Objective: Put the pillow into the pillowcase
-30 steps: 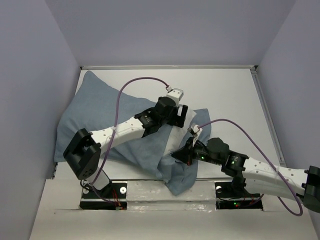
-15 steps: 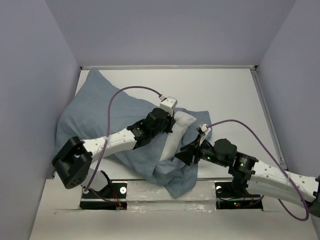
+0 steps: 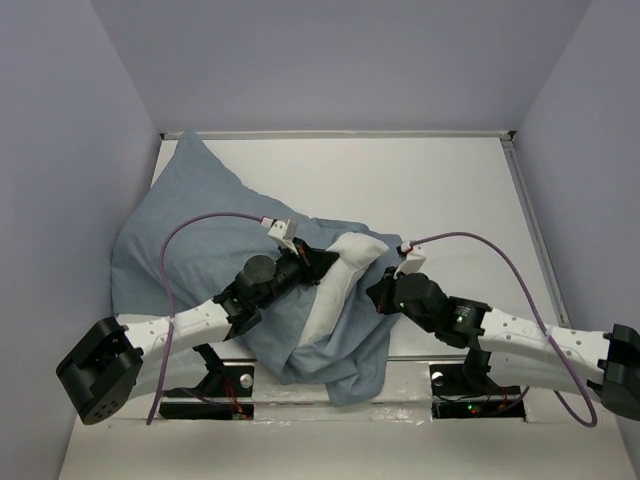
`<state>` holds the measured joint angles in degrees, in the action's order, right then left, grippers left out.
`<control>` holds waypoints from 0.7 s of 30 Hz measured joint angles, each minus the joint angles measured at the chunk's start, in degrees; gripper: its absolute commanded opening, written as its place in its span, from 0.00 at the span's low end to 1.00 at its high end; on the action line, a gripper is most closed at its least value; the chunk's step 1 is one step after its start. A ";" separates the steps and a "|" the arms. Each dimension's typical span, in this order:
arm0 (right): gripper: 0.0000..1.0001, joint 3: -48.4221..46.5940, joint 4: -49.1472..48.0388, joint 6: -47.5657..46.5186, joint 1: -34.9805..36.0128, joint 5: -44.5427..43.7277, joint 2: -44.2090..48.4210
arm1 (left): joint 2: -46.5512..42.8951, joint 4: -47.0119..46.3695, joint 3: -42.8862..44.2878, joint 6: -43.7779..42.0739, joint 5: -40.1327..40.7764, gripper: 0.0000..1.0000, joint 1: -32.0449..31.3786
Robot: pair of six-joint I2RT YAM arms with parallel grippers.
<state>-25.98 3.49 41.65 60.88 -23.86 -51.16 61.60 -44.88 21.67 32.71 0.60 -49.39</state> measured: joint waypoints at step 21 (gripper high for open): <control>0.26 1.73 -17.07 10.05 -2.49 -2.51 -17.29 | -2.03 -4.15 -2.47 4.92 -3.17 0.00 0.76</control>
<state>-24.25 -13.58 51.70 58.39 -26.37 -68.45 59.57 -49.04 19.20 37.63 -2.57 -48.62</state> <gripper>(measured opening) 0.309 0.041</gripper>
